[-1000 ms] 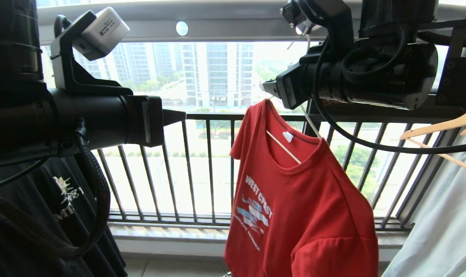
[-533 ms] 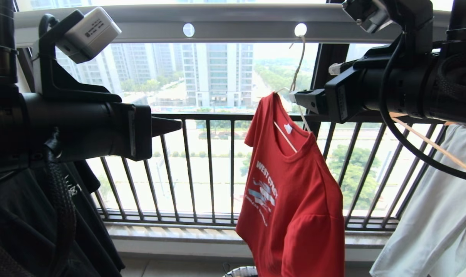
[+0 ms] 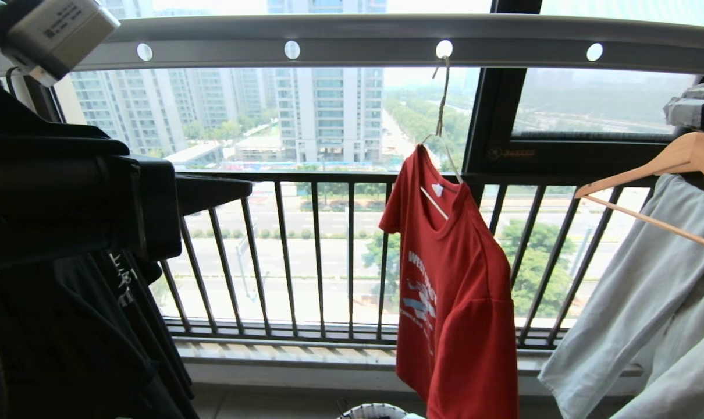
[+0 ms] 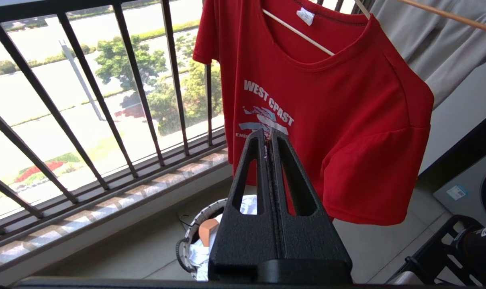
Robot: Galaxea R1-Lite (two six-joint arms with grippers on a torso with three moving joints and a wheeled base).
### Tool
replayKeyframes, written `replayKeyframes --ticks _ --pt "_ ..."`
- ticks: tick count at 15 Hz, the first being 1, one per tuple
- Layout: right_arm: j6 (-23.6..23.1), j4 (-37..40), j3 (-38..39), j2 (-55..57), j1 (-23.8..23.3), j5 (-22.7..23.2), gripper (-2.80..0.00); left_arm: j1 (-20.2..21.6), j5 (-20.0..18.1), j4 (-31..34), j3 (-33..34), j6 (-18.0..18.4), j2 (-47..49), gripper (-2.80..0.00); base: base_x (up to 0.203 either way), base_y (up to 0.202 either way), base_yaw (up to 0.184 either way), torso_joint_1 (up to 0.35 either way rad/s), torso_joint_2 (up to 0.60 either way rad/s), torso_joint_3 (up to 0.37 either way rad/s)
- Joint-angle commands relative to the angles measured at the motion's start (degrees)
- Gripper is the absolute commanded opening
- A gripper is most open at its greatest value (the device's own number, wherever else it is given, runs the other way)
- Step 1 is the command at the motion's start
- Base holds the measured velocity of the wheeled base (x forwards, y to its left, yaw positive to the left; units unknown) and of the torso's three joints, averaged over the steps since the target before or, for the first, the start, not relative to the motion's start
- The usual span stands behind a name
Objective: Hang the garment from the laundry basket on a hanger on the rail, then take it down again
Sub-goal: Take the clothes off the clothes rack
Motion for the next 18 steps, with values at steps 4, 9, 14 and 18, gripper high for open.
replayKeyframes --ticks 4,9,14,18 --pt "6.1 3.9 4.7 -18.8 -12.0 0.4 -2.8 7.2 0.2 0.1 12.8 0.2 -18.6 -2.8 0.0 0.0 0.0 0.0 0.0 0.0" --pt "8.3 9.3 6.2 -30.7 -25.1 0.7 -2.8 26.4 0.5 1.5 20.9 0.3 -40.2 -2.8 0.0 0.0 0.0 0.0 0.0 0.0" --pt "8.4 23.3 5.6 -39.9 -37.3 8.9 -2.8 34.5 0.3 10.8 29.9 0.0 -52.8 -2.8 0.0 0.0 0.0 0.0 0.0 0.0" --pt "8.6 24.7 10.8 -42.9 -37.9 13.0 -2.8 37.5 0.3 12.1 36.9 0.2 -60.8 -2.8 0.0 0.0 0.0 0.0 0.0 0.0"
